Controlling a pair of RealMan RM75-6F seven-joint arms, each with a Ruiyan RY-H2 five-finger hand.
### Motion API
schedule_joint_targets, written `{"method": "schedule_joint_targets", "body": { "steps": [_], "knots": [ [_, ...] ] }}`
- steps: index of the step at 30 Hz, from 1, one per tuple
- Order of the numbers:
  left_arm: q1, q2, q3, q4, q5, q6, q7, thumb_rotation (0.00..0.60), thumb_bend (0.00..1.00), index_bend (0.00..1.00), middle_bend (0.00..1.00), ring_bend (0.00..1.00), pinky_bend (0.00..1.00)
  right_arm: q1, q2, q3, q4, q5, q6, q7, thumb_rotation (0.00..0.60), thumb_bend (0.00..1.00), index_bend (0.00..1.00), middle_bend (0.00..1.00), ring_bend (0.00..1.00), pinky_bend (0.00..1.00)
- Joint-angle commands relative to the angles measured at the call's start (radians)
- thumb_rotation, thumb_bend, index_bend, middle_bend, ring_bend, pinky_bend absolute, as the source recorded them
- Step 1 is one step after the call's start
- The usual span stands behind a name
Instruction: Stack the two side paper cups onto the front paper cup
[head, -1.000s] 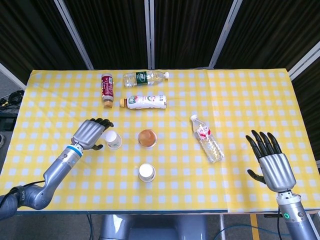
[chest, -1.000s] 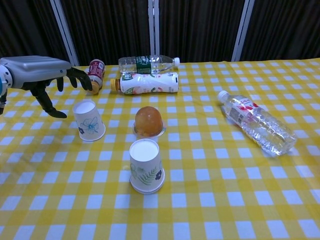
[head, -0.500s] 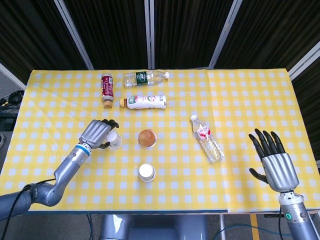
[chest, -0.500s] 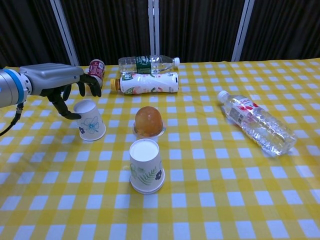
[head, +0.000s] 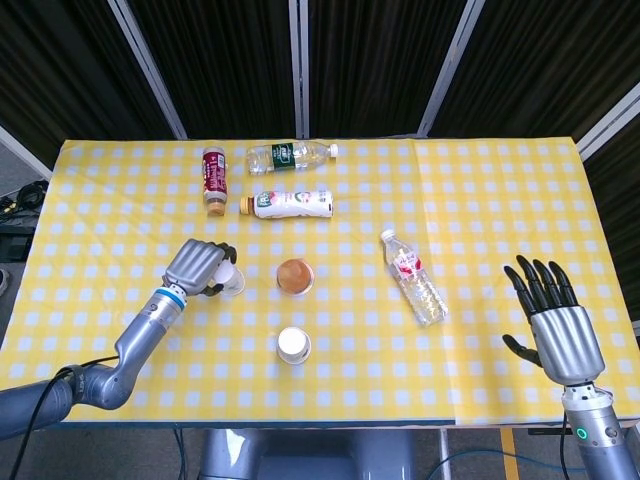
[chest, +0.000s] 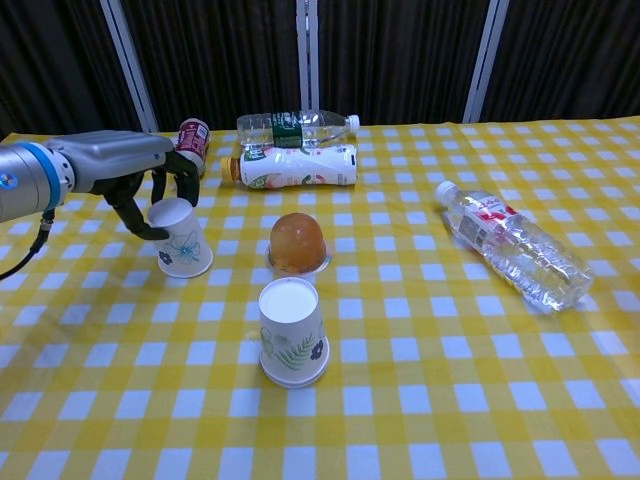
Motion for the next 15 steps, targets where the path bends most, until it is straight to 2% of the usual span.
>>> {"method": "schedule_joint_targets", "body": {
  "steps": [1,7,15],
  "knots": [
    [0.002,0.013,-0.002,-0.018,0.014,0.019,-0.005,0.6,0.3,0.47,0.39,0.45,0.62,-0.002,0.0,0.002,0.0,-0.002,-0.003,0.0,0.6,0.0,0.0,0.0,0.0,0.0],
    [0.012,0.078,-0.016,-0.111,0.067,0.069,-0.036,0.6,0.3,0.47,0.39,0.45,0.62,-0.006,-0.001,0.01,-0.002,-0.006,-0.008,0.0,0.6,0.0,0.0,0.0,0.0,0.0],
    [0.039,0.21,-0.028,-0.352,0.185,0.107,-0.154,0.6,0.3,0.47,0.39,0.45,0.62,-0.013,-0.003,0.018,-0.005,-0.012,-0.015,-0.005,0.6,0.0,0.0,0.0,0.0,0.0]
  ]
}}
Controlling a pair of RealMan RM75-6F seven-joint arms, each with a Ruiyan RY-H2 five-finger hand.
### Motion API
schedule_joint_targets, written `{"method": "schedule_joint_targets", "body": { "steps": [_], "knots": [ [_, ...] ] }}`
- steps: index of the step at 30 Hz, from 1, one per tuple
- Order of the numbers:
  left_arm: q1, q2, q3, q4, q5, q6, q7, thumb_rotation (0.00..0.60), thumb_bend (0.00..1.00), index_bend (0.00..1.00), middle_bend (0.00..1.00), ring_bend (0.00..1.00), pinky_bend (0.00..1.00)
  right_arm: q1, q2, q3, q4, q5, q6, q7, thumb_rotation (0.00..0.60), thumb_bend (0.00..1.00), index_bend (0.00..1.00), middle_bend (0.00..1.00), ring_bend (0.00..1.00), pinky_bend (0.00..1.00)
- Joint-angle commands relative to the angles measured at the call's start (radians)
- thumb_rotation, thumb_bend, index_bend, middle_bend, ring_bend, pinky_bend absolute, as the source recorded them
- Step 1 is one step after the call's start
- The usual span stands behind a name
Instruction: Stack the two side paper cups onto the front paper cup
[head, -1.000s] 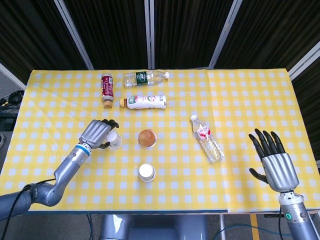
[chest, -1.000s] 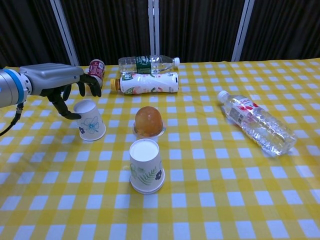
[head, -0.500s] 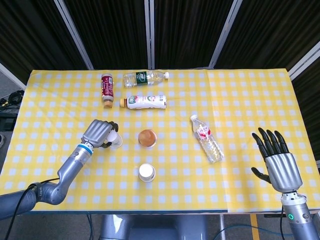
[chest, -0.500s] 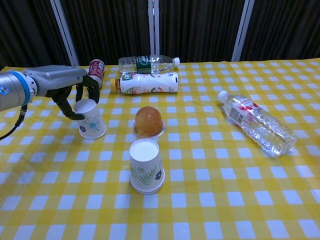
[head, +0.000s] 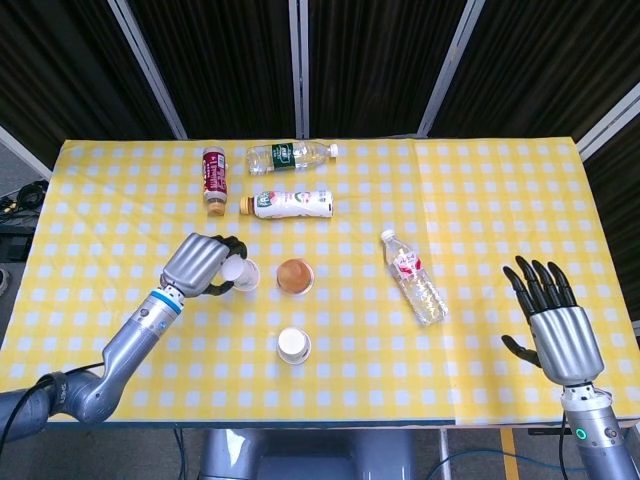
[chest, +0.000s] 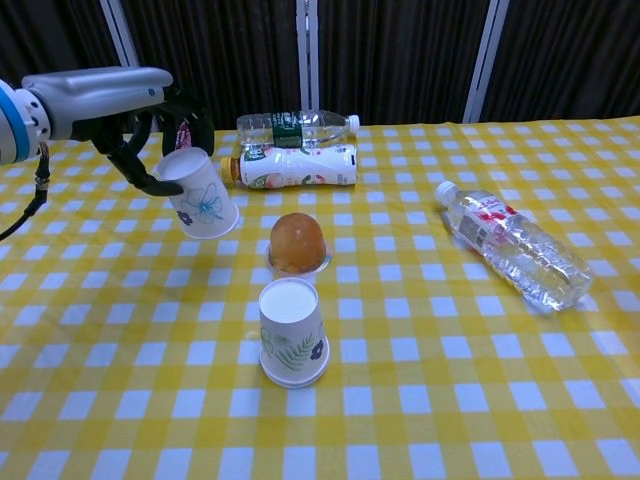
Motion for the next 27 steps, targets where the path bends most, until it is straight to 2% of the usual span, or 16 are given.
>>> {"method": "schedule_joint_targets", "body": {
  "steps": [1,6,12,19,27],
  "knots": [
    [0.017,0.083,0.002,-0.135,0.076,0.009,-0.078,0.6,0.29,0.47,0.39,0.45,0.61,-0.002,-0.001,0.003,-0.001,-0.003,-0.002,-0.003,0.6,0.0,0.0,0.0,0.0,0.0],
    [0.012,0.136,0.035,-0.243,0.119,-0.025,-0.074,0.6,0.29,0.47,0.39,0.45,0.61,-0.006,-0.002,0.006,-0.002,-0.006,-0.007,-0.004,0.6,0.0,0.0,0.0,0.0,0.0],
    [0.014,0.147,0.077,-0.31,0.159,-0.038,-0.057,0.6,0.3,0.47,0.39,0.45,0.61,-0.011,0.0,0.011,0.0,-0.009,-0.011,0.0,0.6,0.0,0.0,0.0,0.0,0.0],
    [0.006,0.117,0.111,-0.311,0.193,-0.05,-0.026,0.6,0.29,0.47,0.39,0.45,0.61,-0.016,0.001,0.017,-0.001,-0.012,-0.011,0.001,0.6,0.0,0.0,0.0,0.0,0.0],
    [-0.004,0.072,0.109,-0.286,0.22,-0.03,-0.01,0.6,0.29,0.47,0.39,0.45,0.61,-0.021,0.002,0.023,0.0,-0.012,-0.014,0.002,0.6,0.0,0.0,0.0,0.0,0.0]
  ]
}}
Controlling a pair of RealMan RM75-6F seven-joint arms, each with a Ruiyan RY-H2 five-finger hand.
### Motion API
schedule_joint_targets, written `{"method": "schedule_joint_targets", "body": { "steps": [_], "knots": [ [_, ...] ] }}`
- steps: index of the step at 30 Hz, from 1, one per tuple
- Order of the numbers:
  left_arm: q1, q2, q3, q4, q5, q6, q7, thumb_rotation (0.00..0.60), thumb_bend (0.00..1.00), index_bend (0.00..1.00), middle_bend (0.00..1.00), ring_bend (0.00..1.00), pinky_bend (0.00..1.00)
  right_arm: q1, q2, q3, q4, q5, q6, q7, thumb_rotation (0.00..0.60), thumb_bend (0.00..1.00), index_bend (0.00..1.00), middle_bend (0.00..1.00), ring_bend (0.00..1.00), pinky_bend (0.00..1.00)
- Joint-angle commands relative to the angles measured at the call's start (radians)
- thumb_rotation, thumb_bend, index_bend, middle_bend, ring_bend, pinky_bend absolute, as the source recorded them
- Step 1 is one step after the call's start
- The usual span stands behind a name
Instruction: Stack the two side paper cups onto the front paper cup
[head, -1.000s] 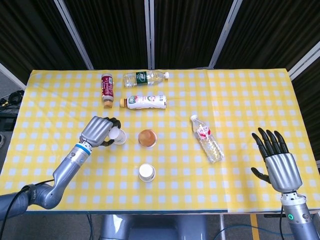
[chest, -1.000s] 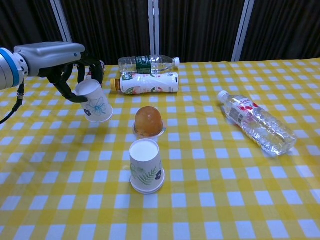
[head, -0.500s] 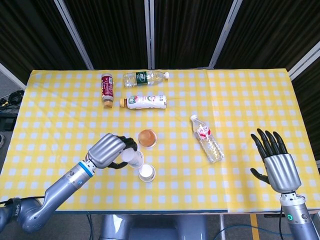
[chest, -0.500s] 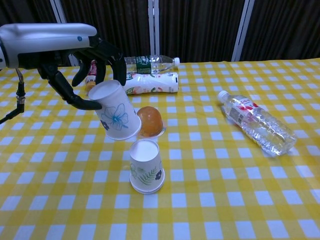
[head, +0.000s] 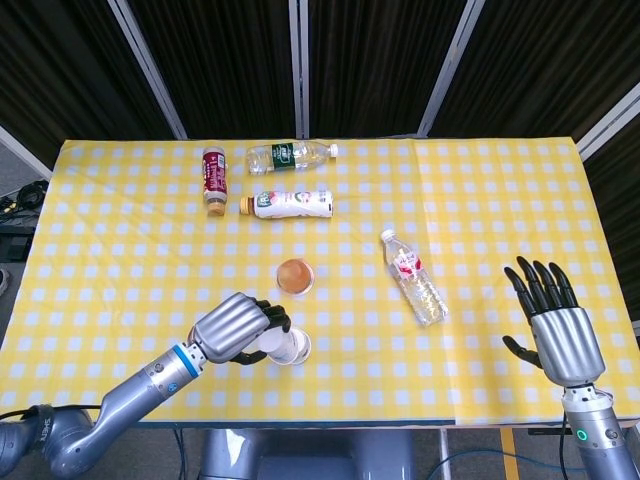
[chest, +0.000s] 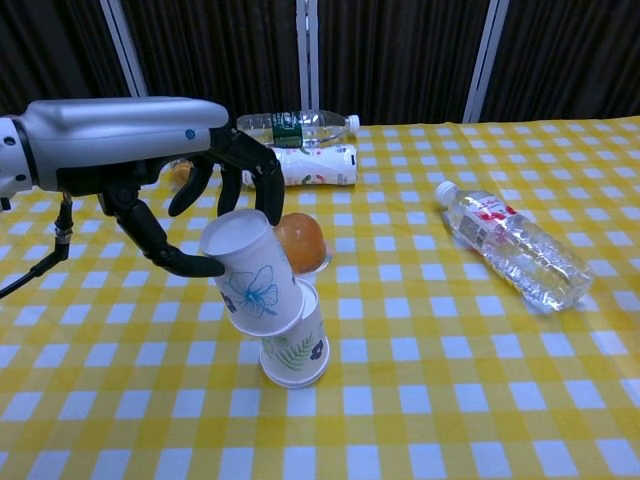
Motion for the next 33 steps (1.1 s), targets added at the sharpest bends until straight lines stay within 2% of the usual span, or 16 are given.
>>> {"method": "schedule_joint_targets", "body": {
  "steps": [1,15,18,20,22,24,25,29,33],
  "knots": [
    [-0.006,-0.014,-0.003,0.007,0.005,0.002,0.004,0.6,0.29,0.47,0.39,0.45,0.61,-0.001,0.0,0.001,0.001,0.001,-0.002,0.0,0.6,0.0,0.0,0.0,0.0,0.0],
    [-0.054,-0.086,-0.01,0.027,-0.085,-0.012,0.175,0.6,0.29,0.46,0.39,0.45,0.6,-0.01,-0.001,0.011,0.003,-0.005,-0.002,-0.003,0.6,0.0,0.0,0.0,0.0,0.0],
    [-0.059,-0.098,-0.006,0.034,-0.105,-0.015,0.189,0.6,0.23,0.43,0.36,0.44,0.58,-0.011,0.0,0.013,0.003,-0.006,-0.002,-0.003,0.6,0.0,0.0,0.0,0.0,0.0],
    [-0.064,-0.11,-0.002,0.041,-0.124,-0.023,0.198,0.6,0.16,0.36,0.3,0.37,0.55,-0.011,-0.001,0.013,0.003,-0.006,-0.005,-0.002,0.6,0.0,0.0,0.0,0.0,0.0],
    [-0.069,-0.119,-0.001,0.047,-0.134,-0.026,0.202,0.6,0.04,0.18,0.13,0.21,0.45,-0.011,-0.001,0.014,0.004,-0.005,-0.008,-0.003,0.6,0.0,0.0,0.0,0.0,0.0],
    [-0.073,-0.128,0.003,0.054,-0.14,-0.031,0.203,0.6,0.0,0.04,0.02,0.08,0.36,-0.012,-0.001,0.014,0.003,-0.005,-0.009,-0.003,0.6,0.0,0.0,0.0,0.0,0.0],
    [-0.075,-0.132,0.004,0.058,-0.141,-0.033,0.202,0.6,0.0,0.01,0.0,0.03,0.32,-0.012,-0.001,0.015,0.003,-0.006,-0.009,-0.003,0.6,0.0,0.0,0.0,0.0,0.0],
    [-0.073,-0.143,0.006,0.069,-0.132,-0.023,0.18,0.6,0.0,0.0,0.0,0.0,0.21,-0.014,-0.001,0.017,0.003,-0.007,-0.009,-0.002,0.6,0.0,0.0,0.0,0.0,0.0],
    [-0.056,-0.138,0.002,0.079,-0.101,0.02,0.154,0.6,0.0,0.0,0.0,0.0,0.04,-0.016,0.0,0.019,0.003,-0.007,-0.009,-0.001,0.6,0.0,0.0,0.0,0.0,0.0]
  ]
}}
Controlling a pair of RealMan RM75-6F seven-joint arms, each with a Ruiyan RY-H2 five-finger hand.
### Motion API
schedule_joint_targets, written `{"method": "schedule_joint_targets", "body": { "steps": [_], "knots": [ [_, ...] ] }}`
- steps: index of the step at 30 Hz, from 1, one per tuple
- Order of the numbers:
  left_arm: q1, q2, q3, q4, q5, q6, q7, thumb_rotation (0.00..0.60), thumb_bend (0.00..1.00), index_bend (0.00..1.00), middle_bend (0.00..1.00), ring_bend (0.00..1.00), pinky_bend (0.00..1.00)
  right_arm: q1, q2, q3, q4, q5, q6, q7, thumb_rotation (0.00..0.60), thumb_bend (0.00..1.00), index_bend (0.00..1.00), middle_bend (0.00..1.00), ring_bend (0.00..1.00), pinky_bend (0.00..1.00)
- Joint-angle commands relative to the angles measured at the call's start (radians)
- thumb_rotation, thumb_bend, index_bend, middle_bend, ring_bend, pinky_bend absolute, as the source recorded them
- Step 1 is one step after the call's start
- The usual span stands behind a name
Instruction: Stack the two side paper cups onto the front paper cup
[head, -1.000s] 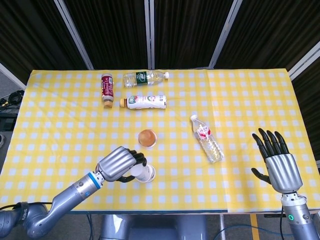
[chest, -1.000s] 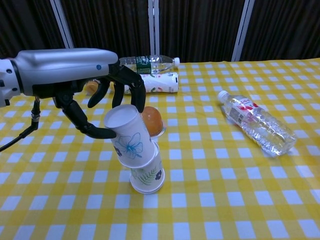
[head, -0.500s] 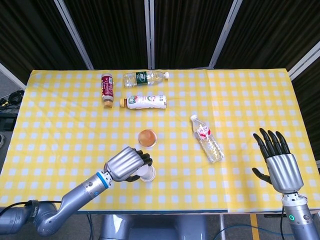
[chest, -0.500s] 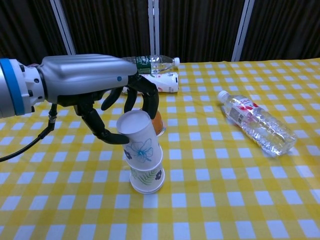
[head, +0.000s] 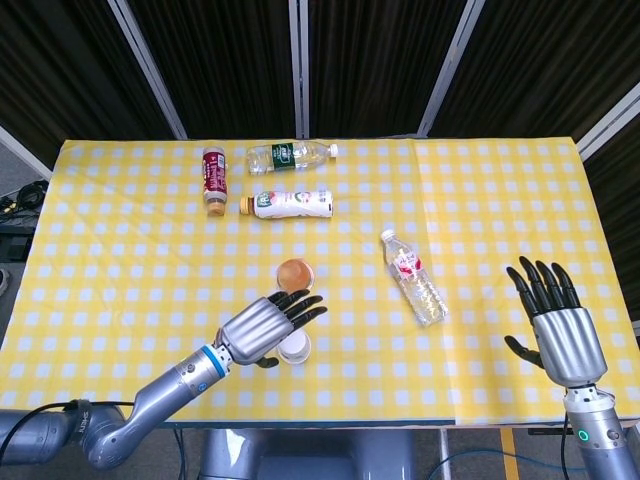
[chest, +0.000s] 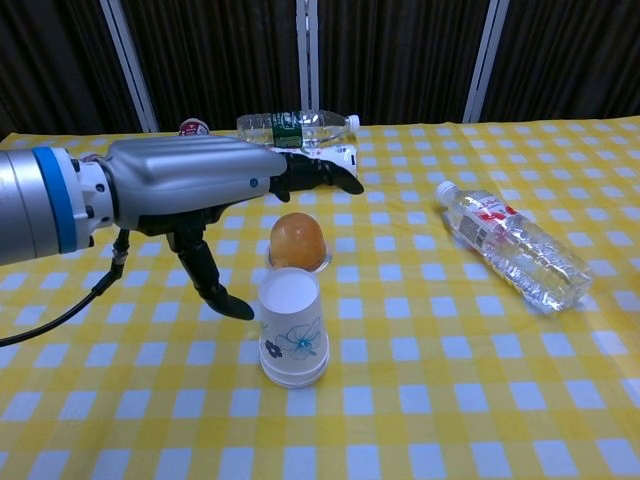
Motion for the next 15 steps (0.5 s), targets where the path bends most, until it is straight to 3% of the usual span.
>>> {"method": "schedule_joint_targets", "body": {
  "steps": [1,7,15],
  "knots": [
    [0.017,0.007,-0.003,0.009,0.022,0.036,-0.022,0.6,0.0,0.0,0.0,0.0,0.02,-0.001,0.001,0.0,0.0,0.0,0.0,0.001,0.6,0.0,0.0,0.0,0.0,0.0],
    [0.102,0.081,0.021,-0.004,0.021,0.163,-0.017,0.6,0.0,0.0,0.0,0.0,0.0,-0.006,0.005,0.003,-0.002,-0.003,0.005,0.005,0.6,0.0,0.0,0.0,0.0,0.0],
    [0.343,0.144,0.088,0.018,0.085,0.514,-0.079,0.6,0.0,0.0,0.0,0.0,0.0,-0.011,0.01,0.008,-0.006,-0.004,0.012,0.01,0.6,0.0,0.0,0.0,0.0,0.0]
  ]
}}
